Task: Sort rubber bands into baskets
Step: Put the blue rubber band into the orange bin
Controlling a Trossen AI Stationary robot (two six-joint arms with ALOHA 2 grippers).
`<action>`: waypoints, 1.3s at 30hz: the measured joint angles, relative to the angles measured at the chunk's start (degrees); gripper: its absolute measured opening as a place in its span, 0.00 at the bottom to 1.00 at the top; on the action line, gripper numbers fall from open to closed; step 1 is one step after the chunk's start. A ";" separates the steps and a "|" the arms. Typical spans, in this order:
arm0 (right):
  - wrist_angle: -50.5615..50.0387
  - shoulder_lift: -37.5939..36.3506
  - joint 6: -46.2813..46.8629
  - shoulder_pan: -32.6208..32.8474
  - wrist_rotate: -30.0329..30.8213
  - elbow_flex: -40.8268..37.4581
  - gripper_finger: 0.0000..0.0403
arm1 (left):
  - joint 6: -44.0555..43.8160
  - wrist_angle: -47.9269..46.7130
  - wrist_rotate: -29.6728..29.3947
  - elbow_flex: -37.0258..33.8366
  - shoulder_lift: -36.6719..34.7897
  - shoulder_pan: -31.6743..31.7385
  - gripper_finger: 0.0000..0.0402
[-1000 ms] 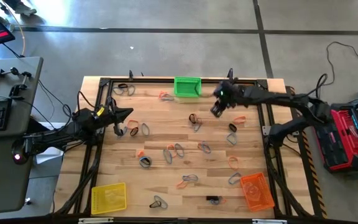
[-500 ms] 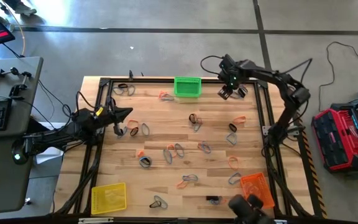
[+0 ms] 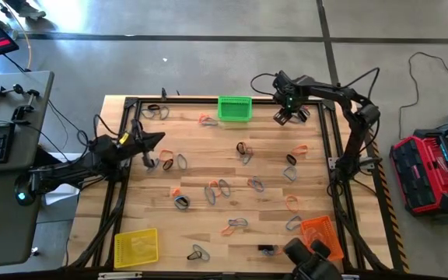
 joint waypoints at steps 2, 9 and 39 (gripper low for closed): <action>0.06 0.37 1.52 0.02 -0.72 0.00 0.32 | -1.14 0.07 0.82 1.43 -0.02 -0.02 0.00; 2.88 2.00 5.32 0.02 -2.06 -0.02 0.32 | -1.20 -1.38 -1.03 2.02 0.00 -0.02 0.00; -1.30 3.18 12.87 0.95 -0.81 2.06 0.00 | 1.11 -4.49 -1.92 2.02 0.00 0.00 0.00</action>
